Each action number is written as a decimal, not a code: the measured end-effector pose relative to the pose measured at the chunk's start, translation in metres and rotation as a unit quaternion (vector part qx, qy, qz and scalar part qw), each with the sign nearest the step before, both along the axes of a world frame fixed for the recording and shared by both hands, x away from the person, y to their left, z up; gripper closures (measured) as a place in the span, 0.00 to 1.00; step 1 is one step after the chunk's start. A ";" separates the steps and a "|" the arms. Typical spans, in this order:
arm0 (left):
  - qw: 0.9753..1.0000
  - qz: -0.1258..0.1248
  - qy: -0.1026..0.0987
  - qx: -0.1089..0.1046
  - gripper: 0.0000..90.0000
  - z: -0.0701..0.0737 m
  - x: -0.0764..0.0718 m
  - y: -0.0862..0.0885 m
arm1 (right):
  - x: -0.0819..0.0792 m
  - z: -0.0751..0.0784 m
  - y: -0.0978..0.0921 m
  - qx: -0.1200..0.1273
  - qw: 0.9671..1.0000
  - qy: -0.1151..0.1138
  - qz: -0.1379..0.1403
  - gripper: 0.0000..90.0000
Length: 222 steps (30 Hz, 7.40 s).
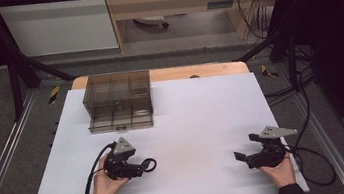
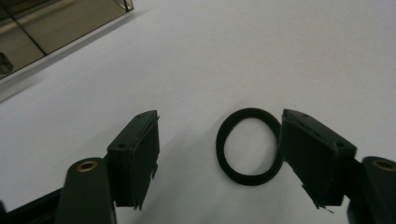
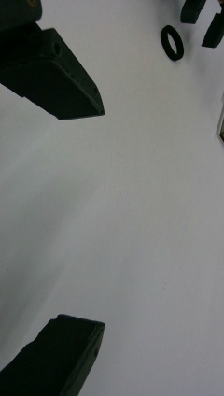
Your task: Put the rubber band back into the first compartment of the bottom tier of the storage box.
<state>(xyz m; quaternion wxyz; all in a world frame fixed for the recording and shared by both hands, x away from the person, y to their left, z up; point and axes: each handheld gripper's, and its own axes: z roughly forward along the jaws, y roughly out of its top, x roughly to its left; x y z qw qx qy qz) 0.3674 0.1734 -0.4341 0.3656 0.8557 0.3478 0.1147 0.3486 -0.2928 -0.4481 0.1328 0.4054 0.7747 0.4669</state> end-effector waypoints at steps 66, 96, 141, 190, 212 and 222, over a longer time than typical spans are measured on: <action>0.999 0.033 0.011 0.009 0.97 -0.002 -0.007 -0.006 | 0.000 -0.001 0.001 -0.003 1.000 0.003 0.001 0.01; 0.998 0.056 0.007 -0.012 0.97 0.010 -0.010 0.023 | 0.000 -0.001 0.002 -0.003 1.000 0.007 0.001 0.01; 0.993 0.118 -0.002 -0.017 0.97 0.018 0.005 0.067 | 0.001 -0.002 0.002 -0.005 1.000 0.009 0.003 0.01; 0.986 0.162 -0.016 -0.025 0.97 0.035 0.036 0.093 | 0.001 -0.002 0.003 -0.009 1.000 0.011 0.003 0.01; 0.984 0.175 -0.013 -0.019 0.97 0.040 0.054 0.096 | 0.001 -0.002 0.003 -0.011 1.000 0.012 0.003 0.01; 0.982 0.185 -0.017 -0.014 0.97 0.045 0.062 0.099 | 0.001 -0.003 0.002 -0.011 1.000 0.012 0.004 0.01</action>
